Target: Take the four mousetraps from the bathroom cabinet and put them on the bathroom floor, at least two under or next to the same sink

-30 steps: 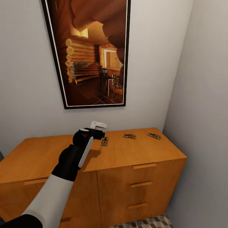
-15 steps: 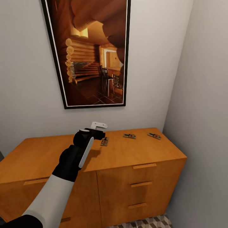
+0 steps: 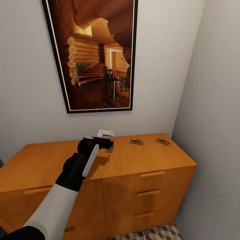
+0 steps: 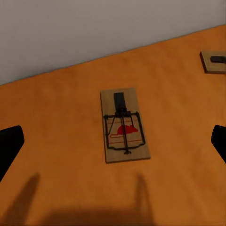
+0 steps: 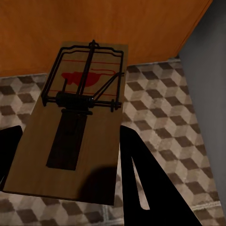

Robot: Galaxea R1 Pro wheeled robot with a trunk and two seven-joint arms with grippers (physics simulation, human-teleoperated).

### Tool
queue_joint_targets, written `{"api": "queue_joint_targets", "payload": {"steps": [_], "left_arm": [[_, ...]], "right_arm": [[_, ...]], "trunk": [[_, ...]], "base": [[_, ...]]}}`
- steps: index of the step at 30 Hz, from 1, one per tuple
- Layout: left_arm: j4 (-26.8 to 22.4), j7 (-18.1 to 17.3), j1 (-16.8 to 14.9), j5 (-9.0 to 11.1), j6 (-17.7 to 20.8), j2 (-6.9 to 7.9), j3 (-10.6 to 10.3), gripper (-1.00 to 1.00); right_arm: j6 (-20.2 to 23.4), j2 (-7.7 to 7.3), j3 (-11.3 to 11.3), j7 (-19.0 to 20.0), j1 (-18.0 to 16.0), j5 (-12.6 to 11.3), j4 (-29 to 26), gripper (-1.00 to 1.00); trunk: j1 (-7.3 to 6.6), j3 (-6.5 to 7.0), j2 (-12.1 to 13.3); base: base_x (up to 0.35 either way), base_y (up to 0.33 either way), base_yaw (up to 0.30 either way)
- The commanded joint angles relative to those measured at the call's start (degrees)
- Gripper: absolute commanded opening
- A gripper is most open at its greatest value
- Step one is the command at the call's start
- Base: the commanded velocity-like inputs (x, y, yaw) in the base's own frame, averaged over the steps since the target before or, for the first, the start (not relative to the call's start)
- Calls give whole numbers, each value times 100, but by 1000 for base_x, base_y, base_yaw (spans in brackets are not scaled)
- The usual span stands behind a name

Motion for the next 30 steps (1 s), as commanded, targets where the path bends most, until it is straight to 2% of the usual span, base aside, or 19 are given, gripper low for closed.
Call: {"api": "queue_joint_targets", "payload": {"steps": [1, 30], "left_arm": [[2, 57, -5, 62, 20, 0, -5, 100], [137, 48, -5, 68, 20, -1, -18, 100]], "right_arm": [[-19, -1, -49, 24, -4, 34, 5, -100], [-19, -1, -52, 27, 5, 34, 5, -100]], "trunk": [[0, -13, -4], [0, -198, -4]], "base": [[0, 0, 0], [2, -3, 0]]}}
